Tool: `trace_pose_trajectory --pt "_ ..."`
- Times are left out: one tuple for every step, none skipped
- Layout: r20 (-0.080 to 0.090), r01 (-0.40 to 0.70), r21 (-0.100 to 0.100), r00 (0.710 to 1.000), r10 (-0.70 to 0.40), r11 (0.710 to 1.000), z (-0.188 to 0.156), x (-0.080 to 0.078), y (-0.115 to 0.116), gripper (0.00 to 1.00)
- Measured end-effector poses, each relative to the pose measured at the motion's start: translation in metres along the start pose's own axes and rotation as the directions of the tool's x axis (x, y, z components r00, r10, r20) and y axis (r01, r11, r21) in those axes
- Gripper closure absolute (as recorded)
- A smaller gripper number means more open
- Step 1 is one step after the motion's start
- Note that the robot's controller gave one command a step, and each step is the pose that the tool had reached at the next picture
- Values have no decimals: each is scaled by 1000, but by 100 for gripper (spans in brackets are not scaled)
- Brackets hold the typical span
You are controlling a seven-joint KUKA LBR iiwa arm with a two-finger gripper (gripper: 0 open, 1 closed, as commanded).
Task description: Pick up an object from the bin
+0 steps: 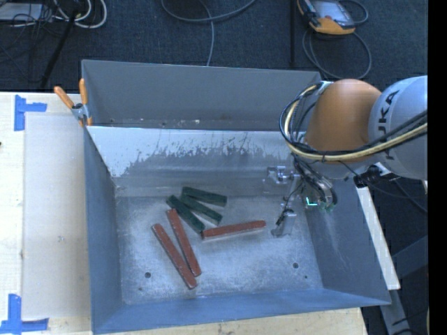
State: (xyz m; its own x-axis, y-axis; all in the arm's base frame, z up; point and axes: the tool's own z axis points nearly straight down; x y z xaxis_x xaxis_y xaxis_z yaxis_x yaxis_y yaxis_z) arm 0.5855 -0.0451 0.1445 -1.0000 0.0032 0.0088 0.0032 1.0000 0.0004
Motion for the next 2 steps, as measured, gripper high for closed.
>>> trace_pose_trajectory --pt "9 -192 -1 981 192 981 21 -17 -15 0" --pt "9 -189 -1 982 189 982 20 -17 -15 100"
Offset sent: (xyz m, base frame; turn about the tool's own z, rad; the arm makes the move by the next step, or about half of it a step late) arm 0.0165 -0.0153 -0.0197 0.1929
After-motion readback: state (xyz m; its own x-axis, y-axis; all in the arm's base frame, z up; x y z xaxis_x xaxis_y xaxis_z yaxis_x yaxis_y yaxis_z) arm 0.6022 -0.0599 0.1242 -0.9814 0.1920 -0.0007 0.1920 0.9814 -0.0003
